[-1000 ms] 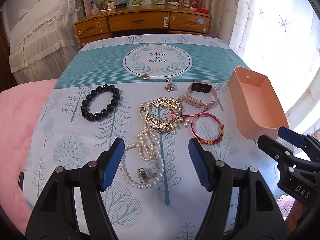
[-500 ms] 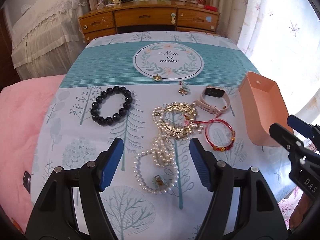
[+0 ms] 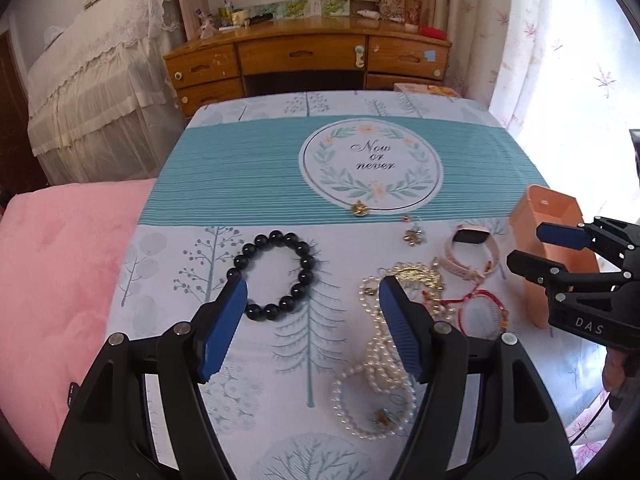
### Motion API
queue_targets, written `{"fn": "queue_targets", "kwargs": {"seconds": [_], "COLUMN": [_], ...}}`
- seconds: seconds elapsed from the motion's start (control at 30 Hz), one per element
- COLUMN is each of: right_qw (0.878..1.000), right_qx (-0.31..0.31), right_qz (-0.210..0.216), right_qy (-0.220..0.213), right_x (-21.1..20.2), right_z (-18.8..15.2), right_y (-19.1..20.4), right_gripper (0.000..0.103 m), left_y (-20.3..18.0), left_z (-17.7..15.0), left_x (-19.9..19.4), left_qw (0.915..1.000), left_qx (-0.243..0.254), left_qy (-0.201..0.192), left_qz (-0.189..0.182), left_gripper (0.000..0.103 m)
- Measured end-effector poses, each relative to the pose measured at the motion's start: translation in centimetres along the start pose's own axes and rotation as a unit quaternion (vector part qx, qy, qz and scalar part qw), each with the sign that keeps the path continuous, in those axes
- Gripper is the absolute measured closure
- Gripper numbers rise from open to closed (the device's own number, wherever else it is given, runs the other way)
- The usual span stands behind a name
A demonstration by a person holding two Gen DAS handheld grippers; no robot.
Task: Organize jewelry
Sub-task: 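Grasp the black bead bracelet with the left tool while the right tool grasps the pink-strap watch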
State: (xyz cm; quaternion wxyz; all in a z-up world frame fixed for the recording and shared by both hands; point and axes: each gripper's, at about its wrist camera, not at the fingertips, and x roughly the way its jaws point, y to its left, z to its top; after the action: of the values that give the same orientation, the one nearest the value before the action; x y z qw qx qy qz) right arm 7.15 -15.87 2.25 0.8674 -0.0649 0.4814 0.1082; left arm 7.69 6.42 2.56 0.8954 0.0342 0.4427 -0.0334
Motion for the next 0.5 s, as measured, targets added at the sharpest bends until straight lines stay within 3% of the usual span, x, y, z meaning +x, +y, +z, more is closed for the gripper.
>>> {"fn": "queue_targets", "kwargs": {"seconds": [0.1, 0.33, 0.5], "right_qw": [0.999, 0.996, 0.992], "right_qx": [-0.019, -0.054, -0.081], "right_qz": [0.011, 0.021, 0.023], "right_qy": [0.031, 0.071, 0.094], "right_x": [2.7, 6.7, 8.6], "right_z": [0.6, 1.1, 1.2], "right_y": [0.2, 1.4, 2.6], "right_gripper": [0.052, 0.058, 0.067], "left_y": [1.6, 5.4, 8.0], "left_z": [0.4, 0.9, 0.9], "left_x": [1.6, 4.8, 7.9], "left_qw": [0.9997, 0.9988, 0.9958], "left_qx": [-0.011, -0.032, -0.055], "left_qy": [0.023, 0.035, 0.073], "left_qz": [0.003, 0.011, 0.0], "left_gripper": [0.037, 0.037, 0.037]}}
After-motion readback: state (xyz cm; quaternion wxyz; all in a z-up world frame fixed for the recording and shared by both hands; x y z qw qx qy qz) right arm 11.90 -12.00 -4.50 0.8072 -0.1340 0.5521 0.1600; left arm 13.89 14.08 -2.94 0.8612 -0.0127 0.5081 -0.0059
